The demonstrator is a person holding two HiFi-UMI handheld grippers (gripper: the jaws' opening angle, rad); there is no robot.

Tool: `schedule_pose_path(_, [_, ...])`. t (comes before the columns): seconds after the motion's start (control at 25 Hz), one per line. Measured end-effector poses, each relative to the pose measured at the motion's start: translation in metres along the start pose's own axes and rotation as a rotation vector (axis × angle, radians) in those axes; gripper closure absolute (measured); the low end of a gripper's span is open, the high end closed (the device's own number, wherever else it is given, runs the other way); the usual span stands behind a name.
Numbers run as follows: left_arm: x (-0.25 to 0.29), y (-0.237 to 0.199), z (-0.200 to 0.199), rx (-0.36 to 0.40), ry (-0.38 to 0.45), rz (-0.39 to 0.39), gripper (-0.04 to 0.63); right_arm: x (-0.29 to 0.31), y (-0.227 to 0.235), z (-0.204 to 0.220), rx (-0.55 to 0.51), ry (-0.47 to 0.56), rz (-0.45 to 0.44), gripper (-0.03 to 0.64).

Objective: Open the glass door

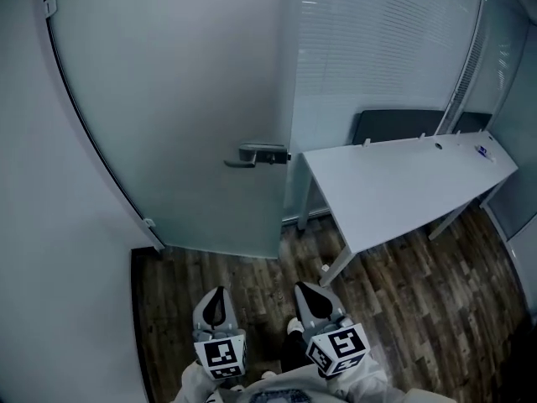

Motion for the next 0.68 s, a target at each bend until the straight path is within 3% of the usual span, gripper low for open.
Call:
schedule_pose_path(0.28, [-0.040, 0.024, -0.015, 0.017, 0.015, 0.010, 0.597, -0.040, -0.009, -0.018, 0.002, 0.017, -0.015, 0.614])
schedule_pose_path(0.68, [-0.055, 0.084, -0.028, 0.040, 0.016, 0.029, 0.596, -0.088, 0.022, -0.025, 0.022, -0.007, -0.018, 0.614])
Point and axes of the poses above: the fingertips, and each gripper's own axes: x forward along the fingers, y to its right, z out of its underside, the point moved 1 cm from there along -x, backward along the fingers, and after that the axes turned 12 degrees about y, right-handed, at the moved point
